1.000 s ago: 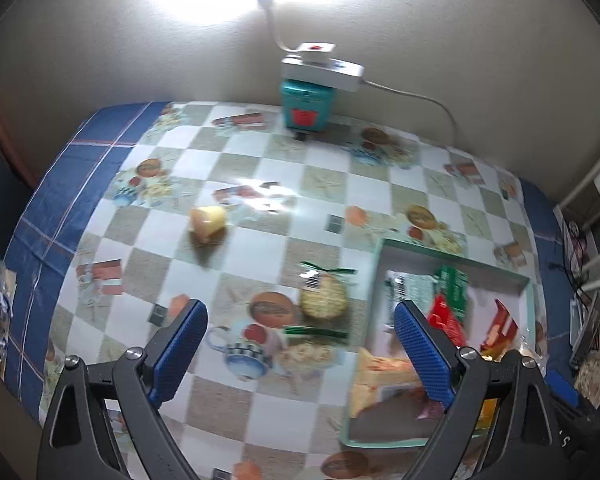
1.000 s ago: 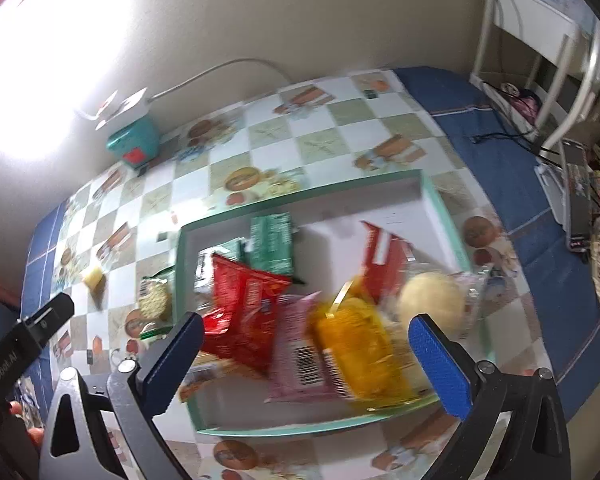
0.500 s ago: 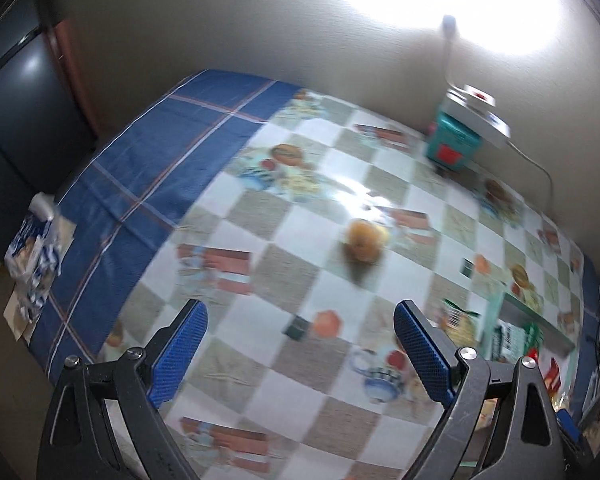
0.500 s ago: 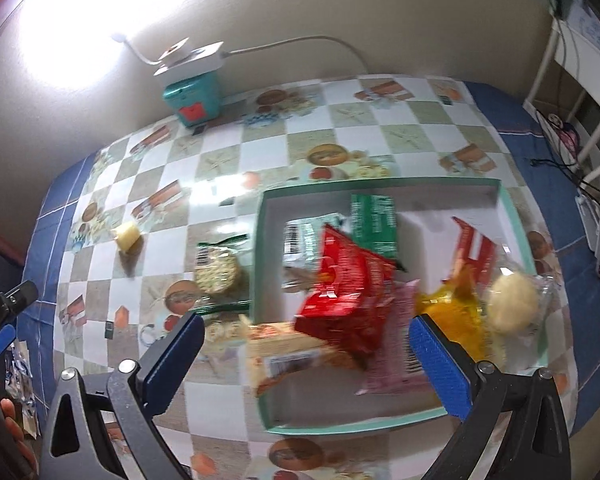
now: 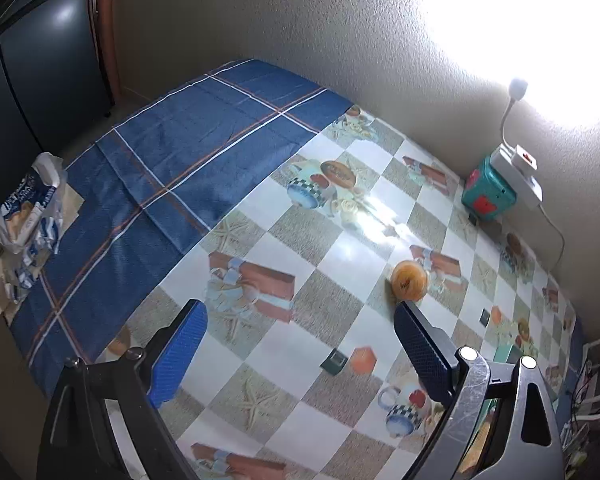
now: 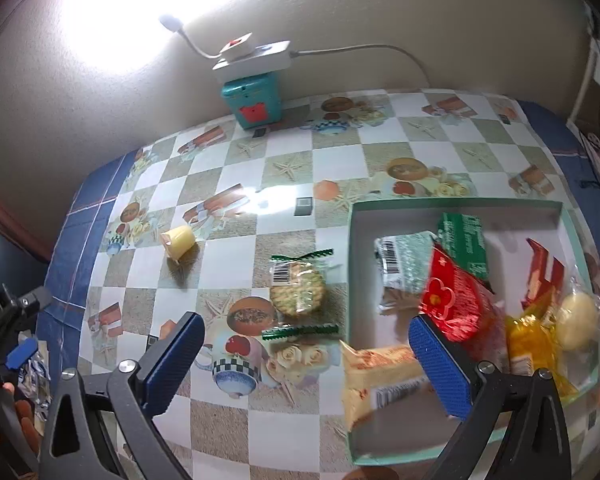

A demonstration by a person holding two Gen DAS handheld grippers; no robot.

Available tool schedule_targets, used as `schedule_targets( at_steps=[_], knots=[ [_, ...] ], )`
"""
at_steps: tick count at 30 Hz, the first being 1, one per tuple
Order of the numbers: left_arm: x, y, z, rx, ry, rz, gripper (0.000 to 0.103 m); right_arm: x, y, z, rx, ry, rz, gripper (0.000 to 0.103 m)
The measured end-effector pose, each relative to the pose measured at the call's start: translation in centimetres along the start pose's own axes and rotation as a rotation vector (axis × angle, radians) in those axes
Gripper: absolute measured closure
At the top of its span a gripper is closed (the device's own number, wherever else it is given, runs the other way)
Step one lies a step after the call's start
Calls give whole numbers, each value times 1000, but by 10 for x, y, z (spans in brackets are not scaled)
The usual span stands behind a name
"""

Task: Organize snacks
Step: 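Withdraw both open tools from the tray toward the remaining snacks, then grasp the green-ribboned cookie packet with the right tool while the left tool grasps the orange cake cup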

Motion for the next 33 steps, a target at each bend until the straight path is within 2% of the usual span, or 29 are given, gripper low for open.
schedule_targets(
  at_steps=[8, 12, 15, 17, 21, 28, 33],
  knots=[
    [-9, -7, 12, 17, 113, 0, 8, -13, -13, -22, 64, -15, 12, 0],
    [-16, -12, 20, -5, 94, 19, 8, -23, -17, -27, 87, -17, 8, 5],
    [-24, -19, 24, 8, 135, 21, 8, -33, -19, -29, 97, -28, 1, 9],
    [-30, -22, 25, 2, 127, 20, 8, -40, -21, -29, 103, -25, -2, 16],
    [-48, -25, 31, -3, 135, -6, 8, -55, -24, -28, 110, -13, -20, 21],
    [-73, -21, 54, -78, 161, -47, 8, -80, -24, -25, 114, 38, -60, 30],
    [-97, -14, 65, -99, 184, -97, 9, -90, -25, -25, 116, 54, -77, 31]
  ],
)
Point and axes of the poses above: each gripper's, at about its wrist camera, not at the fingertips, and x roughly against the way its jaws point, z to its right, y to its underside, the point moved 4 cm from there along -x, roughly the way its jaws point, and after that the axes turned 9 degrees about -z, right-handed, at the moved point
